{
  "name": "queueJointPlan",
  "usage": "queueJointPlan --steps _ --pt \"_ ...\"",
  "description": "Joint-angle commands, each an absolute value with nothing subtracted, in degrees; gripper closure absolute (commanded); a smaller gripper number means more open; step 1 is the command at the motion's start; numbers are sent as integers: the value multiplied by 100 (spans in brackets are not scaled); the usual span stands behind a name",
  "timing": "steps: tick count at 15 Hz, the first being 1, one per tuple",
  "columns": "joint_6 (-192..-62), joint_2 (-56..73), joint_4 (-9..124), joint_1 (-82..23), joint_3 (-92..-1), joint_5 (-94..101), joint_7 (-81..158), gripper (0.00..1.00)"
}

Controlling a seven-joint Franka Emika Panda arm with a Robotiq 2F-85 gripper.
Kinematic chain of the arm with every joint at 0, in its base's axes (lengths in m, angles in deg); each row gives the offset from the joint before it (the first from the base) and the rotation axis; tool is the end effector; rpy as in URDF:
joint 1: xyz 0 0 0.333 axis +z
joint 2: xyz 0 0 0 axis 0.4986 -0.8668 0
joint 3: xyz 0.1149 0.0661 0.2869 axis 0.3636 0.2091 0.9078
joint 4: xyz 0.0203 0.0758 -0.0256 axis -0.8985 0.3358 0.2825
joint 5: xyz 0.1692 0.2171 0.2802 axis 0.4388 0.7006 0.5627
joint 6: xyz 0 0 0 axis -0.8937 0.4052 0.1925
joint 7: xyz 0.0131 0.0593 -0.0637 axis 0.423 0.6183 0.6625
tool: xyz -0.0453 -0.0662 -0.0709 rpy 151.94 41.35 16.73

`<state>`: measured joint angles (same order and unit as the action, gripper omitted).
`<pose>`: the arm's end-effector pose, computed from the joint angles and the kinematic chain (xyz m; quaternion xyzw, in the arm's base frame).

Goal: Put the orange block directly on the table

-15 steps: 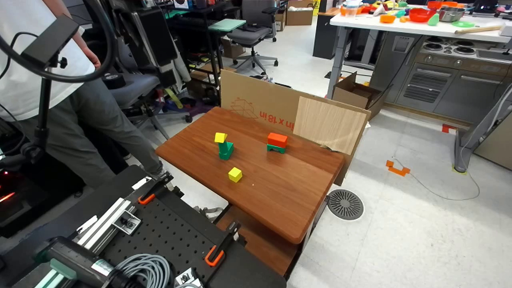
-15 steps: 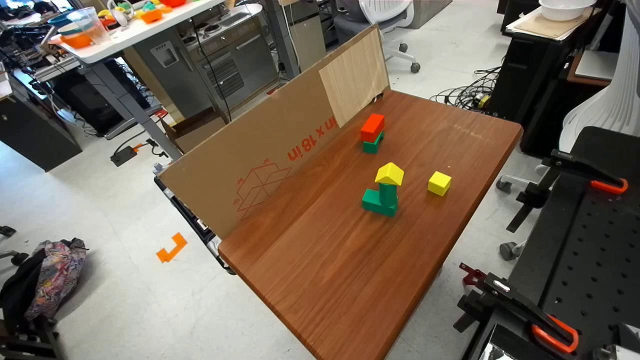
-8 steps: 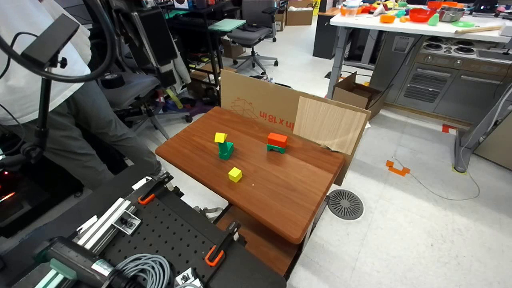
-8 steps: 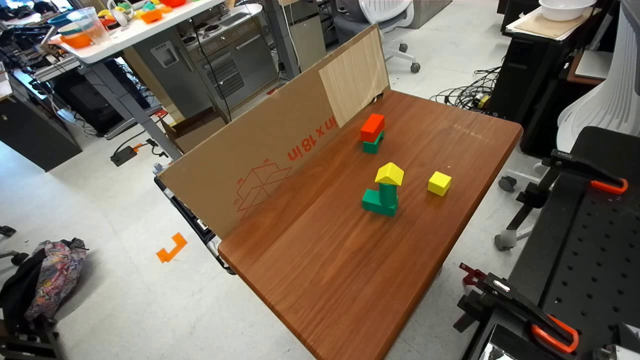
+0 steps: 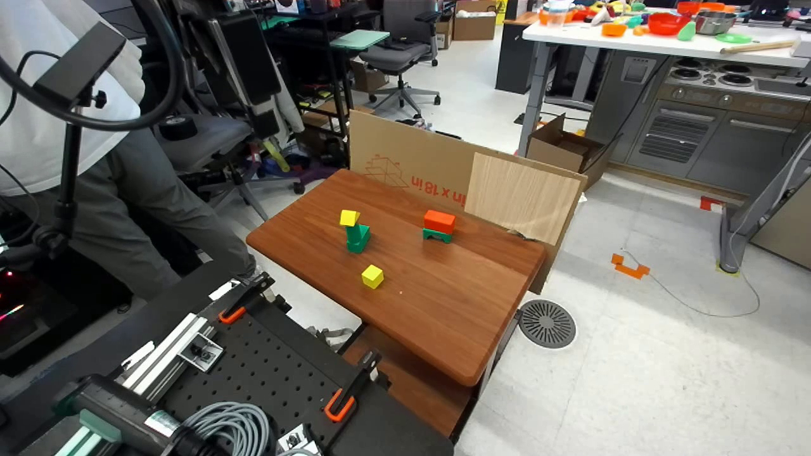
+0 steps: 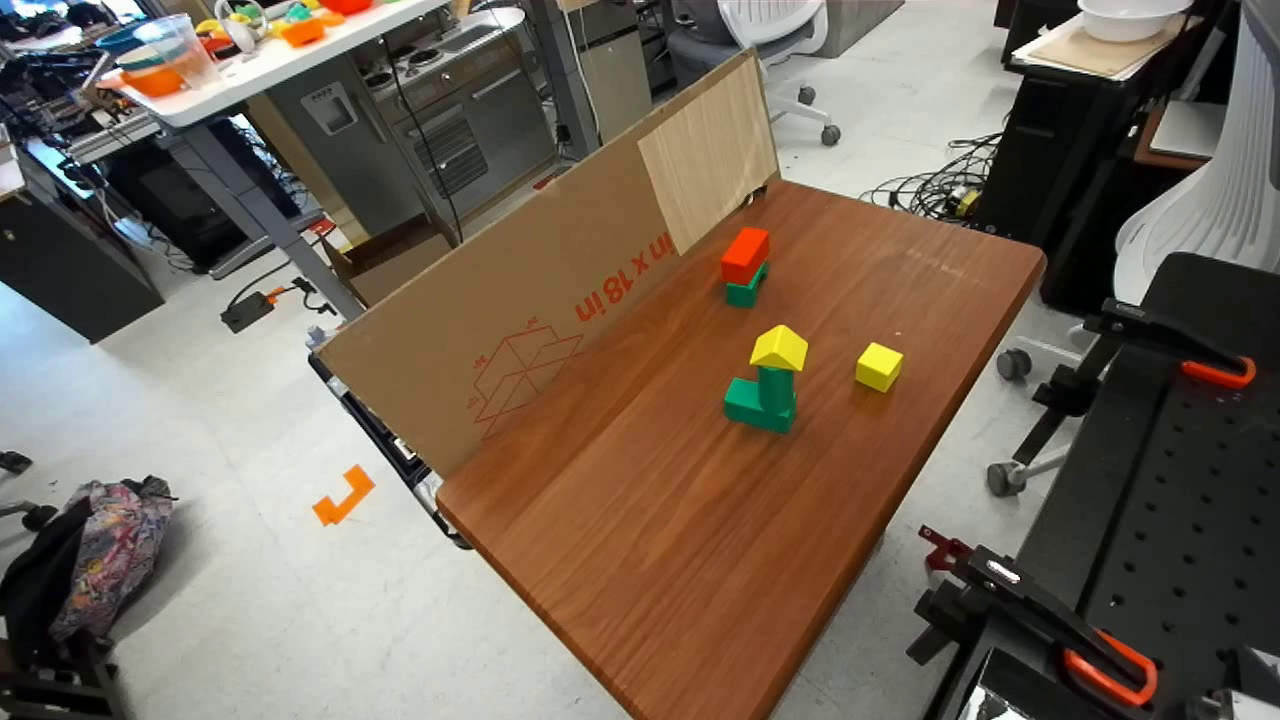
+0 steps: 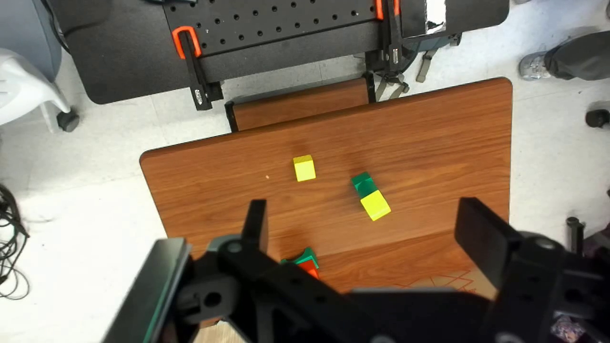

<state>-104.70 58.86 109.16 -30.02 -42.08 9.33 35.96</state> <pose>0.3715 0.0044 0.4809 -0.9972 0.0694 -0.0147 0.0225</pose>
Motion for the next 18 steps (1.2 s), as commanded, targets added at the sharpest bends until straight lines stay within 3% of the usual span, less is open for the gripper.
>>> queueJointPlan --steps 1,9,18 --pt "-10455 5884 10905 -3043 -4175 954 3617 0" --pt "-11316 4657 10915 -3281 -3866 763 2375 0" --pt "-12002 1906 10239 -3276 -3839 142 -809 0"
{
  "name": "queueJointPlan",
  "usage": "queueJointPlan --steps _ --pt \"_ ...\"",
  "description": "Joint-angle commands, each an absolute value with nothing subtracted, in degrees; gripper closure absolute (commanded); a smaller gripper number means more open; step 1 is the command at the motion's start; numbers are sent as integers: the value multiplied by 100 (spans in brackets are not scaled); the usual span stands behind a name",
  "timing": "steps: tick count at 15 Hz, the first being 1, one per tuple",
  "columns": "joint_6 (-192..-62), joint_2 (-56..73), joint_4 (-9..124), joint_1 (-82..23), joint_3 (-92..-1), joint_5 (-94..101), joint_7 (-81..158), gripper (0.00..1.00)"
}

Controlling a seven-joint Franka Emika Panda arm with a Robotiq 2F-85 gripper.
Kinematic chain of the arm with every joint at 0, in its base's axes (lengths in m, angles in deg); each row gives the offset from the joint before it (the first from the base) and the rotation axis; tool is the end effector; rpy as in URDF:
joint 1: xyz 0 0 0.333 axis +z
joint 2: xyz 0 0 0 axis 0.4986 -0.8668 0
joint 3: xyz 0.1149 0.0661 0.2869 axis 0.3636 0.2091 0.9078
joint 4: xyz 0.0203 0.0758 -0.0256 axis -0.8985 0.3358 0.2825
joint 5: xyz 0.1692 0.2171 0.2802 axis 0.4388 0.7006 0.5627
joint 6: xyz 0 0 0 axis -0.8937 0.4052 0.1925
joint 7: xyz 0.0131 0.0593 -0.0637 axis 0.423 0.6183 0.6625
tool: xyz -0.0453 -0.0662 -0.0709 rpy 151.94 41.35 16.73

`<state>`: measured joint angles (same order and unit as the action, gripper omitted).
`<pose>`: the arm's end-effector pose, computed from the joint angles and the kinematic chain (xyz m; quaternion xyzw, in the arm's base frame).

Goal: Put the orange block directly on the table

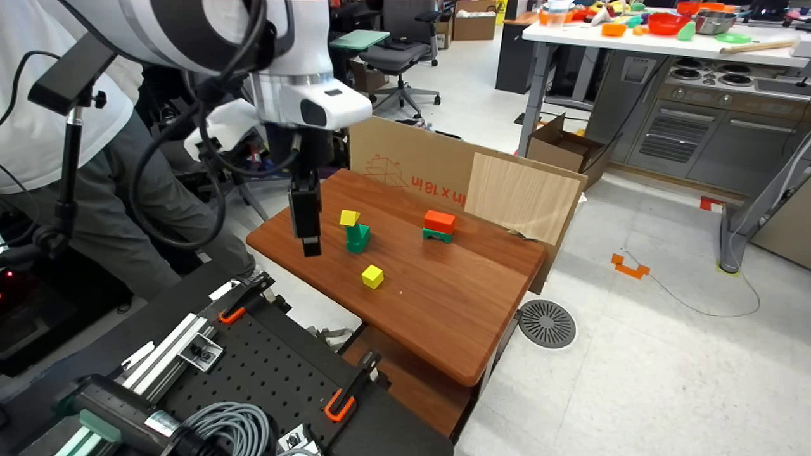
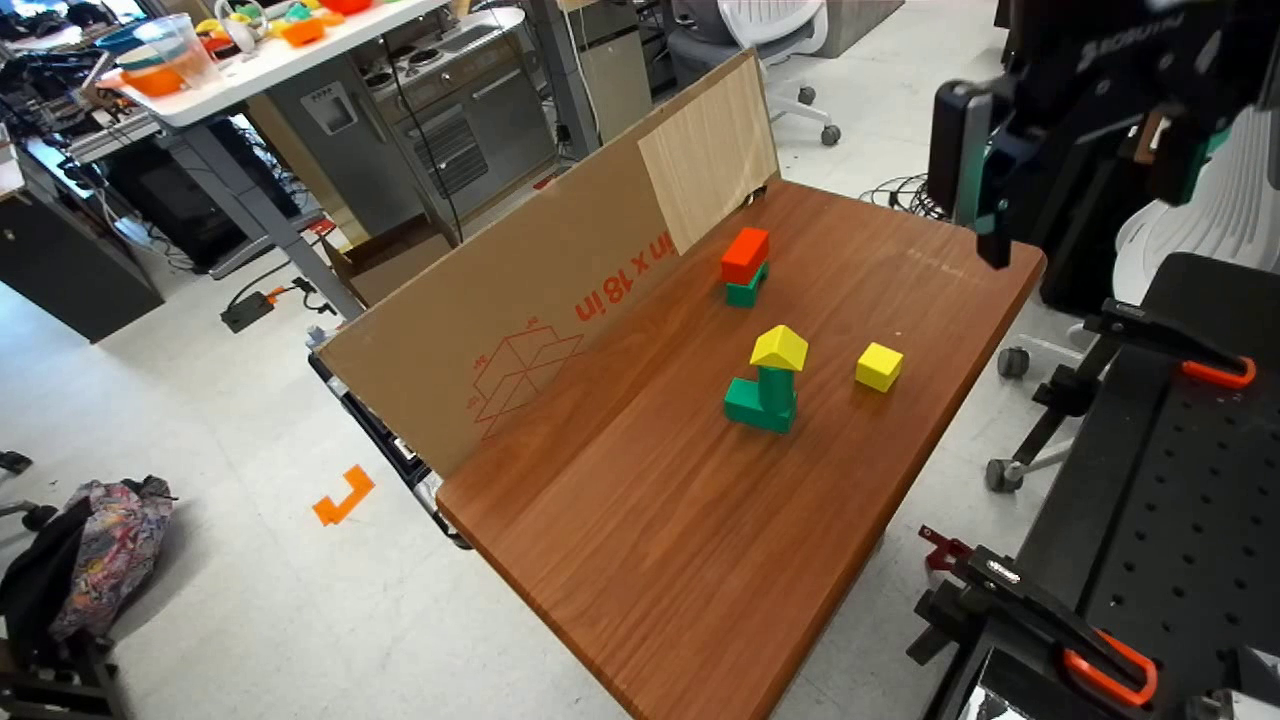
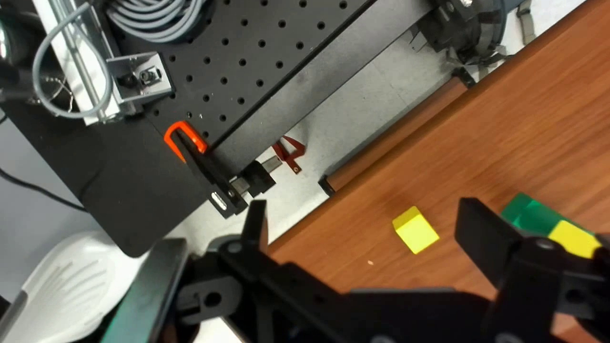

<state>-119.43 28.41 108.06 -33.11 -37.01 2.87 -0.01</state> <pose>0.4358 0.0139 0.2903 0.9381 -0.3269 -0.0928 0.0669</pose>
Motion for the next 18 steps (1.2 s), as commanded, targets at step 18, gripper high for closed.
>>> queueJointPlan --steps 18 --pt "-11559 -799 6950 -2723 -4641 -20 -1540 0"
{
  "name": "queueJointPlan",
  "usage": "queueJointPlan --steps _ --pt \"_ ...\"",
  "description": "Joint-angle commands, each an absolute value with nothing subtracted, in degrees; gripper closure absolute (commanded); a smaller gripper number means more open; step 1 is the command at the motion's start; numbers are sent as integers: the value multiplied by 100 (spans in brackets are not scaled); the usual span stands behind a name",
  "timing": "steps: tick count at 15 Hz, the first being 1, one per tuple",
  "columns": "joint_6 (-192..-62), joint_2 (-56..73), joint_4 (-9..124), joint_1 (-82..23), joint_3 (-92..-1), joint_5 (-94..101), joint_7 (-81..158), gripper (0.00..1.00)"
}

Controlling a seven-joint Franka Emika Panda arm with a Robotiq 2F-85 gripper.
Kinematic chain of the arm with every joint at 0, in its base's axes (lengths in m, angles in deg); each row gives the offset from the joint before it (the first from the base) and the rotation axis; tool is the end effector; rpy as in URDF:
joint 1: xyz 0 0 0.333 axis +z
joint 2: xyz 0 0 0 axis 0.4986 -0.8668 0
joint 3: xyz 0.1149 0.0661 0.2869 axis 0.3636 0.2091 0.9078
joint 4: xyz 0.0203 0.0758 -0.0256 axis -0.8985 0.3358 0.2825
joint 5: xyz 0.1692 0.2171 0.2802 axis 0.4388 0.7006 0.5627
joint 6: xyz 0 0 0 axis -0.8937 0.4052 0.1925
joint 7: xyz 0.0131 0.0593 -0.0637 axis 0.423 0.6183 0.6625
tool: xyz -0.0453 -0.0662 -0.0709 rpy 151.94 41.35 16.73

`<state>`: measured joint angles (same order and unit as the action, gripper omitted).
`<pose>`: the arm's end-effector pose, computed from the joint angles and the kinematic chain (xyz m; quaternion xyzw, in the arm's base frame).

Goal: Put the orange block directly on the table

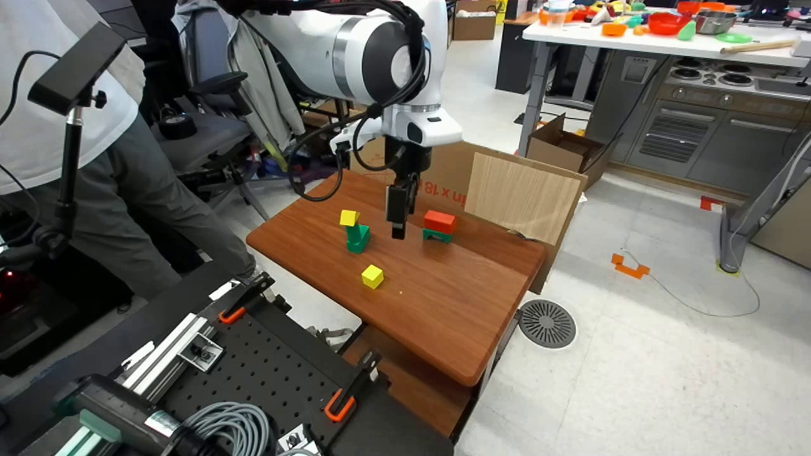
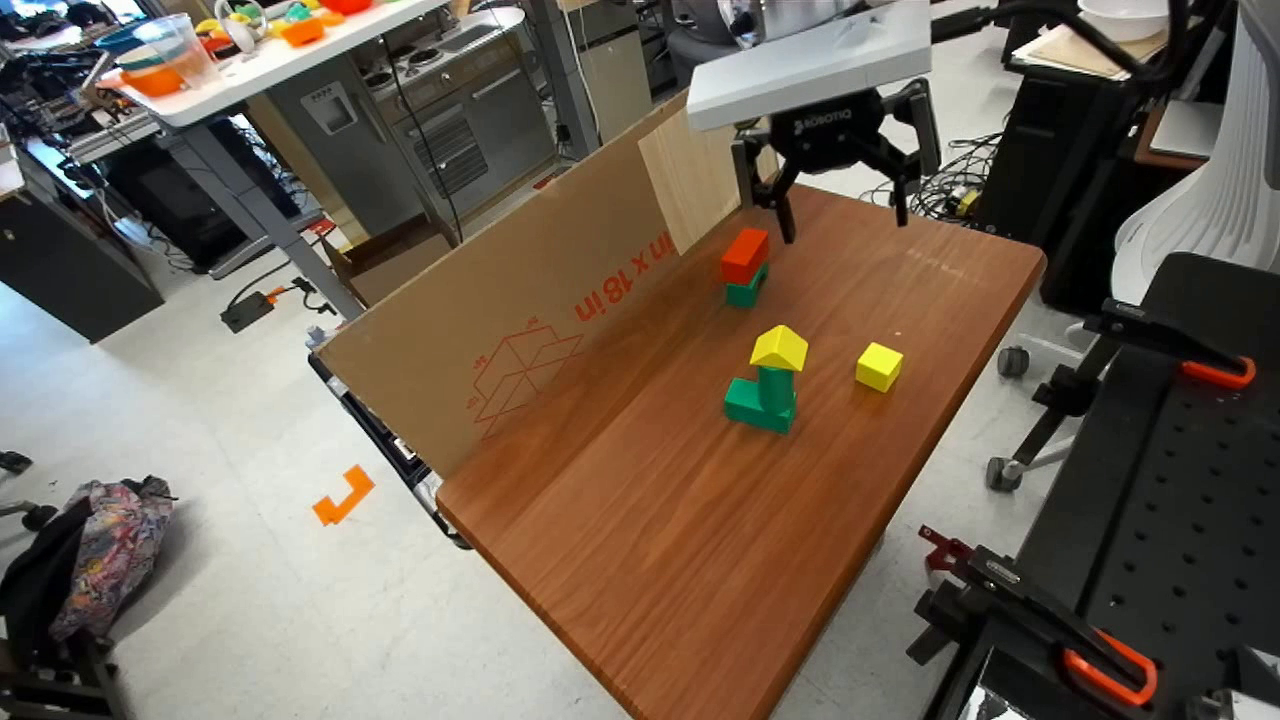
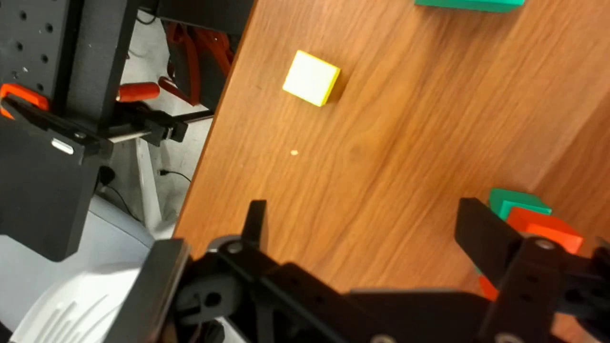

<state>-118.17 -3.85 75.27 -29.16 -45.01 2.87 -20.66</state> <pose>0.5978 -0.0216 0.2100 0.8465 -0.5181 -0.0829 0.0903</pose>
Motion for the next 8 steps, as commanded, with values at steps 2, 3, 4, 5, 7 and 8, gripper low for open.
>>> queueJointPlan --steps 2,3,4,5,7,8 --pt "-11568 -1027 6728 -2688 -4646 -200 -1077 0" --pt "-11582 -1157 6615 -2662 -4661 -287 -846 0" --pt "-11601 -1295 6498 -2658 -4656 -332 -570 0" --pt "-11611 -1419 6380 -2633 -4668 -389 -320 0" --pt "-11679 -1673 6132 -2529 -4746 -592 73 0" --pt "-11684 -1768 6018 -2508 -4750 -645 312 0"
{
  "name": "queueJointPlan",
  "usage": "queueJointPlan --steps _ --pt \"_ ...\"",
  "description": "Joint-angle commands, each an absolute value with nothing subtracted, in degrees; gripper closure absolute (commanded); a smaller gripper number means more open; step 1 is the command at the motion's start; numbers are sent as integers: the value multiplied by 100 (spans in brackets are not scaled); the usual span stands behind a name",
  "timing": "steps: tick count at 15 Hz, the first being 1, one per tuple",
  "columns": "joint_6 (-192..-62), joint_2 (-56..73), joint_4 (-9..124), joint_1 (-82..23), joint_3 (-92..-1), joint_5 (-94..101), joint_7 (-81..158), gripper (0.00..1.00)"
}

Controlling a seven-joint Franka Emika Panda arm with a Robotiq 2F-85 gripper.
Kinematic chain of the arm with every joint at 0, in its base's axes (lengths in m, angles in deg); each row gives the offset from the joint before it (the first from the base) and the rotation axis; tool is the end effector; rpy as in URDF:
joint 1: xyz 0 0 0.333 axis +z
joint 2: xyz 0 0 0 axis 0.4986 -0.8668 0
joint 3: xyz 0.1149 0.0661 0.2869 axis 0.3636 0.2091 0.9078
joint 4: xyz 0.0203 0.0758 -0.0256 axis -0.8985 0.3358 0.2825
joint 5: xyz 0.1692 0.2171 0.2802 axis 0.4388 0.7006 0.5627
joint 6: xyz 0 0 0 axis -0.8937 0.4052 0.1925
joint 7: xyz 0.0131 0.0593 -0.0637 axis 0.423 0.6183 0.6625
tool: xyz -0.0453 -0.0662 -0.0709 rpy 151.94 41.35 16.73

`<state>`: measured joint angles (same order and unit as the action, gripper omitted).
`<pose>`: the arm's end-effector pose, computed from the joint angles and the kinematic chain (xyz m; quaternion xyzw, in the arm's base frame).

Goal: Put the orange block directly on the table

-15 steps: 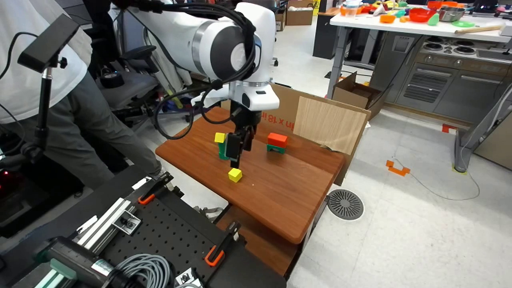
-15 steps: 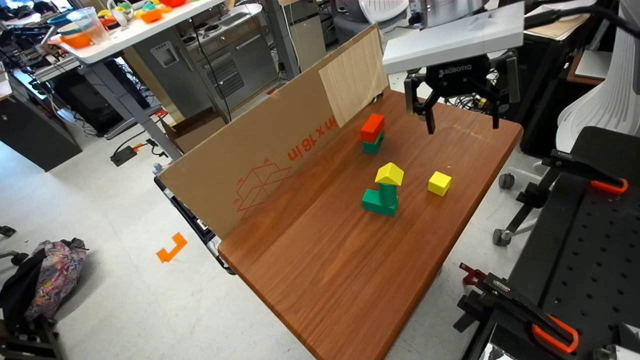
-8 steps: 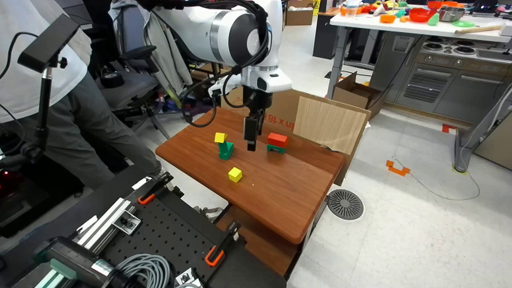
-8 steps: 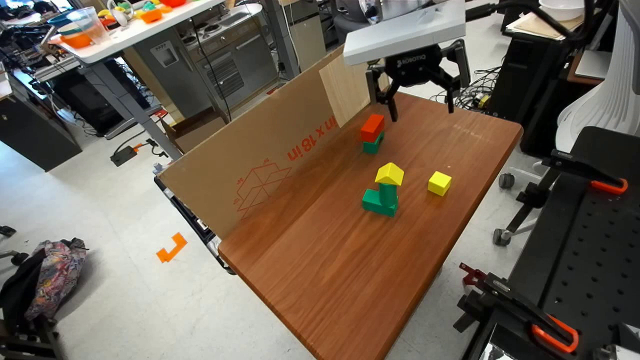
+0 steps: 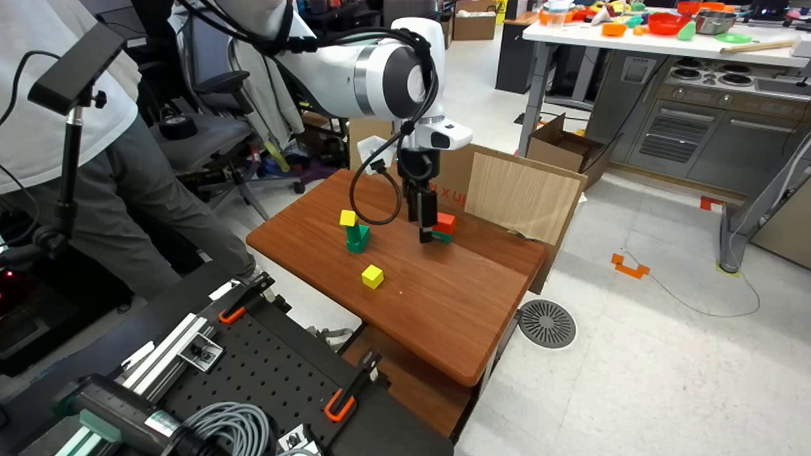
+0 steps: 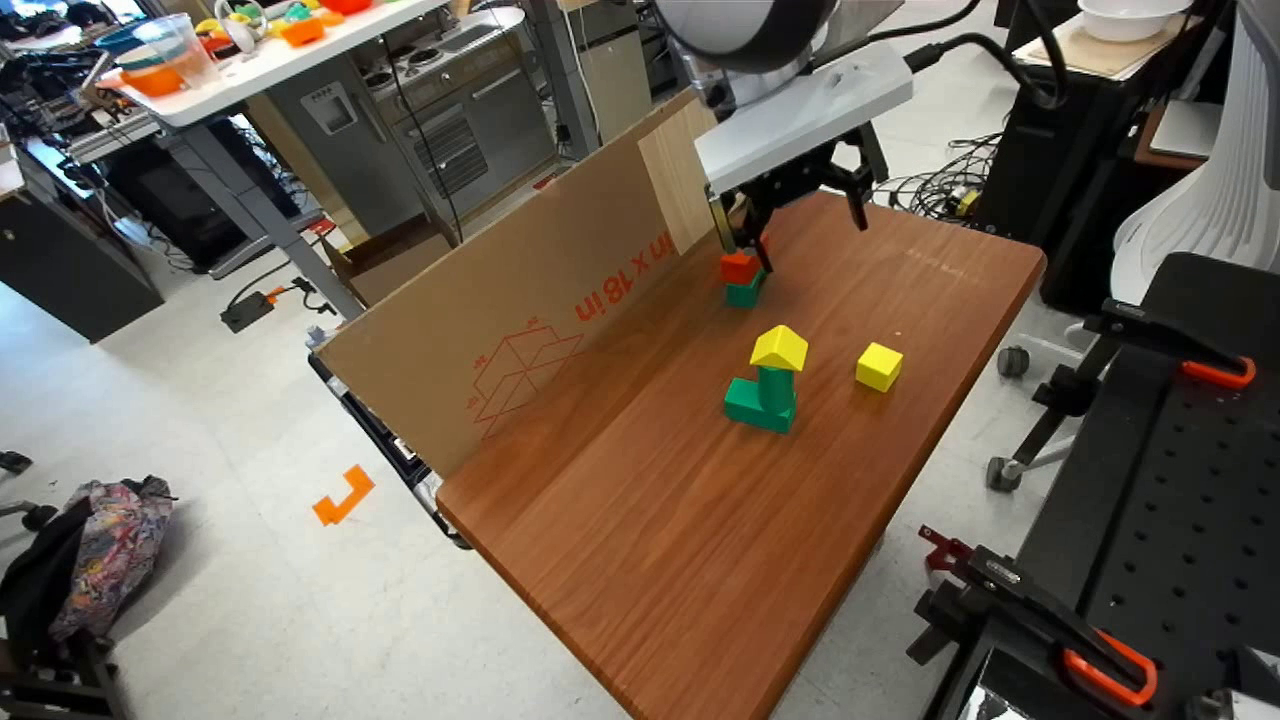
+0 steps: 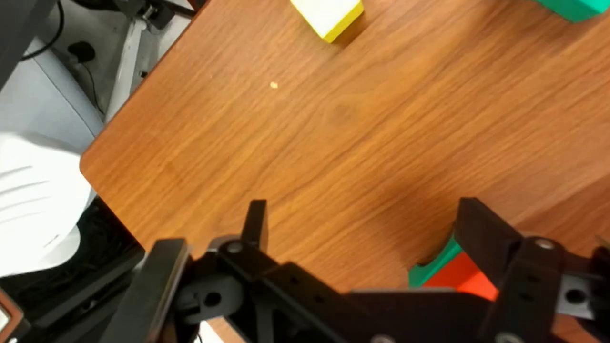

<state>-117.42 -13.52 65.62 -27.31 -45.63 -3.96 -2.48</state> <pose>0.6337 -0.0124 0.1690 0.9329 -0.3271 -0.0817 0.1270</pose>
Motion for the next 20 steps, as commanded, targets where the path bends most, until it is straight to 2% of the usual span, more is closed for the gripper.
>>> queueJointPlan --steps 1,11,20 --pt "-11687 -1842 5902 -2481 -4758 -699 557 0" --pt "-12241 -1868 5548 -2569 -4637 -775 3192 0" --pt "-12181 -2105 5346 -2724 -4526 -696 4371 0"
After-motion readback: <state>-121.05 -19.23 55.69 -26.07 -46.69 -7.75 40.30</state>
